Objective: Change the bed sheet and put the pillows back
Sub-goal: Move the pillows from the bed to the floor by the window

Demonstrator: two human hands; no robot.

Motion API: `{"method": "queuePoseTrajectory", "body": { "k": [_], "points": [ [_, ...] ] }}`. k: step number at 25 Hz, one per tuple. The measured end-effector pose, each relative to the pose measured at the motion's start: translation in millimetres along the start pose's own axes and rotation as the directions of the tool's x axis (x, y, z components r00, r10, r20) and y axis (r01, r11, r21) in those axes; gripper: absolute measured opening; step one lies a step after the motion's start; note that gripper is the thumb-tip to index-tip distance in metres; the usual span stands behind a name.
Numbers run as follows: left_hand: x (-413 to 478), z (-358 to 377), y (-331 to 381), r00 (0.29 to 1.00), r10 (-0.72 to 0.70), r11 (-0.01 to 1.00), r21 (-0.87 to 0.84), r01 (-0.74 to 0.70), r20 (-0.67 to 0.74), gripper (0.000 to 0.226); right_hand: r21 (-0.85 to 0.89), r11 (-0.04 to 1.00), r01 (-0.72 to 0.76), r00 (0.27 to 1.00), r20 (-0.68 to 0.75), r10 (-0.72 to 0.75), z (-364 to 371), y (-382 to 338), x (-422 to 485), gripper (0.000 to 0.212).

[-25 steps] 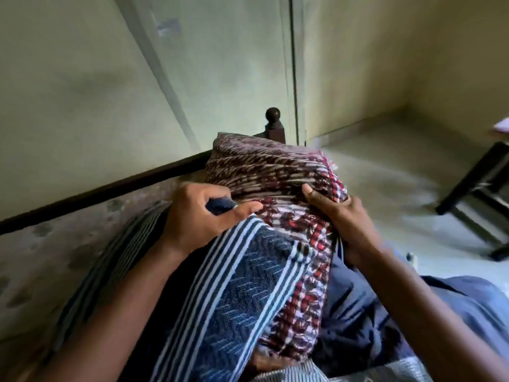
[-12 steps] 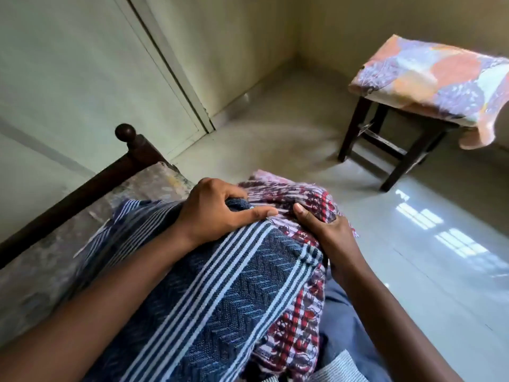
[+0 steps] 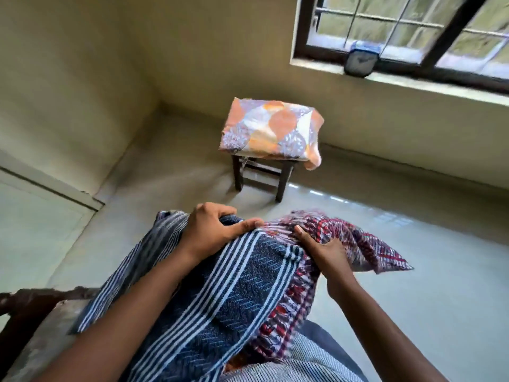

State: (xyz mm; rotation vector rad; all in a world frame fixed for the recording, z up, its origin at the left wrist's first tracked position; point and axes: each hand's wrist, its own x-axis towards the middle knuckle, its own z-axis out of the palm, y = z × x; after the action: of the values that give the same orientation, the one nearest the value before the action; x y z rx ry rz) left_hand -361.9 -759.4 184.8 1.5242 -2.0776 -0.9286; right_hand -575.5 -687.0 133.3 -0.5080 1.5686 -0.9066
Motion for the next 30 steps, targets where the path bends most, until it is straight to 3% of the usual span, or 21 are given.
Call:
{"method": "queuePoseTrajectory", "body": {
  "k": [5, 9, 14, 16, 19, 23, 25, 27, 30],
  "points": [
    [45.8, 32.6, 49.6, 0.982, 0.154, 0.984, -0.112, -0.142, 0.106, 0.066, 0.138, 0.990, 0.040, 0.949, -0.315, 0.006, -68.8, -23.1, -3.8, 0.036],
    [65.6, 83.2, 101.6, 0.910, 0.351, 0.933, -0.169, -0.319, 0.222, 0.066, 0.254, 0.960, 0.117, 0.876, -0.481, 0.021, -145.7, -27.8, -11.7, 0.035],
    [101.4, 172.4, 188.9, 0.833, 0.443, 0.892, -0.261, -0.370, 0.331, 0.063, 0.328, 0.929, 0.168, 0.812, -0.580, 0.058, -270.0, -6.8, -24.8, 0.057],
    [118.0, 217.7, 230.9, 0.826, 0.422, 0.900, -0.281, -0.333, 0.373, 0.068, 0.342, 0.927, 0.155, 0.794, -0.601, 0.089, -327.8, -3.0, -32.5, 0.055],
    [136.0, 287.1, 300.4, 0.776, 0.439, 0.892, -0.323, -0.316, 0.453, 0.051, 0.349, 0.924, 0.153, 0.795, -0.599, 0.095, -395.4, 8.5, -41.5, 0.052],
    [154.1, 398.4, 402.2, 0.702, 0.490, 0.871, -0.305, -0.384, 0.517, 0.054, 0.364, 0.914, 0.180, 0.683, -0.715, 0.151, -506.4, 29.8, -60.3, 0.081],
    [173.4, 454.3, 448.9, 0.711, 0.479, 0.876, -0.331, -0.351, 0.515, 0.058, 0.380, 0.903, 0.202, 0.607, -0.772, 0.189, -565.1, 41.2, -65.8, 0.100],
    [192.9, 499.4, 490.6, 0.735, 0.460, 0.883, -0.343, -0.321, 0.498, 0.055, 0.375, 0.904, 0.207, 0.579, -0.791, 0.196, -611.7, 47.1, -62.5, 0.115],
    [222.0, 576.8, 553.2, 0.710, 0.489, 0.870, -0.336, -0.360, 0.506, 0.054, 0.398, 0.896, 0.198, 0.532, -0.811, 0.243, -693.1, 54.1, -39.1, 0.136]
  ]
}}
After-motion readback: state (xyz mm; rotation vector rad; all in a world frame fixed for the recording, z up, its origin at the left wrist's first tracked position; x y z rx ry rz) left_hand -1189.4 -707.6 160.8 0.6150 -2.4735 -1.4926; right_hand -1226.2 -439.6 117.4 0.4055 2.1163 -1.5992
